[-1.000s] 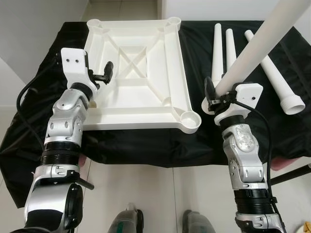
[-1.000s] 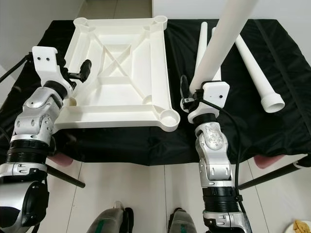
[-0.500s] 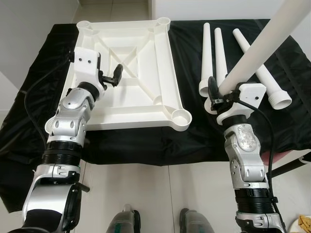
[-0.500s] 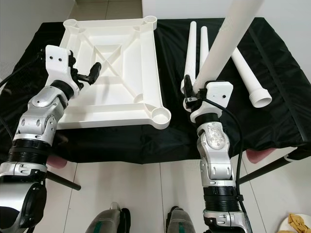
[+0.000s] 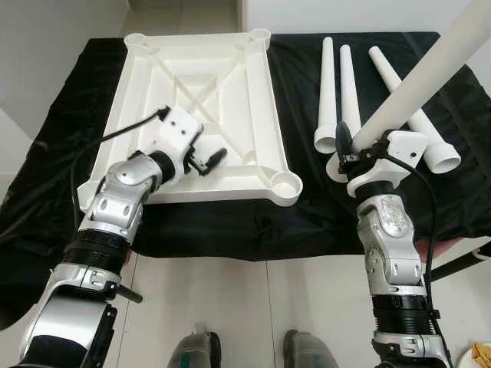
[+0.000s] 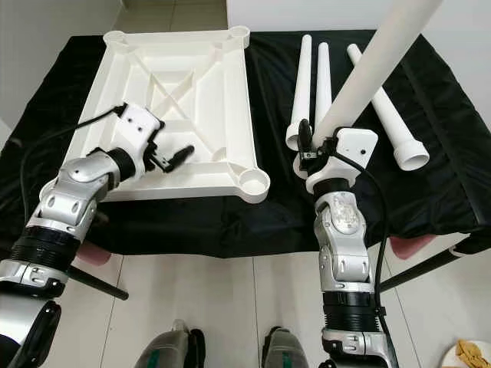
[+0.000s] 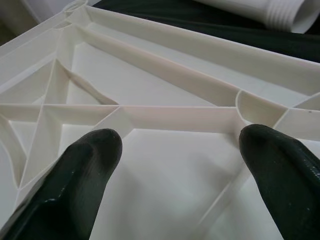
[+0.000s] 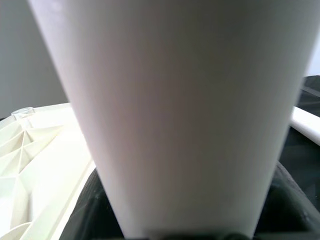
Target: Building children table
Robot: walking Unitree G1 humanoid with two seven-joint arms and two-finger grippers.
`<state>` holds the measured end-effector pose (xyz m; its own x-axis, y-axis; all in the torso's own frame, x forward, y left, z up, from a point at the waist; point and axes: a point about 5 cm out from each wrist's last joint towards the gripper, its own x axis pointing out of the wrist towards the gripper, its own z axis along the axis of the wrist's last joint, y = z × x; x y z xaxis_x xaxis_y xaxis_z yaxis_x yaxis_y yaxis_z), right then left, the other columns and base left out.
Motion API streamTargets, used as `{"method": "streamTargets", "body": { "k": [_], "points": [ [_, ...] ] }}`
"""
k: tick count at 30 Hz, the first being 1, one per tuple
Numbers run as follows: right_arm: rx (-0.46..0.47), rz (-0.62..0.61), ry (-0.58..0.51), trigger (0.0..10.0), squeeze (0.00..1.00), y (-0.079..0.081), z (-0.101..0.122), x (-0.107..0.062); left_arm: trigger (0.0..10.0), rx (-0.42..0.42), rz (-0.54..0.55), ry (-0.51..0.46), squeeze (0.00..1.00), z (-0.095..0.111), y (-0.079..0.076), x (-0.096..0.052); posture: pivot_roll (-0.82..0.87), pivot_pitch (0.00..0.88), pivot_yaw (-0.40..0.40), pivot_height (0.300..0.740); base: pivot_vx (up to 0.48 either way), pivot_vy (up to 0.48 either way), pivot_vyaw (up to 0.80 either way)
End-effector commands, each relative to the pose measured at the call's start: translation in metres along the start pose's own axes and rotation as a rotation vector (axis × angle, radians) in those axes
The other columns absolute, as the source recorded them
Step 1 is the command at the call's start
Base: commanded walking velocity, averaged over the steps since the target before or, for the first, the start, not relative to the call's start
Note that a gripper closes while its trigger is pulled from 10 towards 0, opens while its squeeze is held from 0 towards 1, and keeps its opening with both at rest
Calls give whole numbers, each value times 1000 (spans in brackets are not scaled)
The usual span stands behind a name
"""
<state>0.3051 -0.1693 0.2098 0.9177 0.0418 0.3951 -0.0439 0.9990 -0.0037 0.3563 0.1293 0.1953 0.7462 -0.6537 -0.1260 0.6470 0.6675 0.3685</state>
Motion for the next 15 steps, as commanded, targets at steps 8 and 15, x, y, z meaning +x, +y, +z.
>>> {"method": "streamTargets", "body": {
  "k": [8,15],
  "points": [
    [-11,-2,-4,10000,0,-2,1,1,10000,115,-255,49,0,-2,-23,3,-26,103,70,740,0,0,0],
    [-19,7,-5,10000,0,-1,1,3,10000,143,-385,6,0,9,-36,4,-20,102,65,740,0,0,0]
  ]
}}
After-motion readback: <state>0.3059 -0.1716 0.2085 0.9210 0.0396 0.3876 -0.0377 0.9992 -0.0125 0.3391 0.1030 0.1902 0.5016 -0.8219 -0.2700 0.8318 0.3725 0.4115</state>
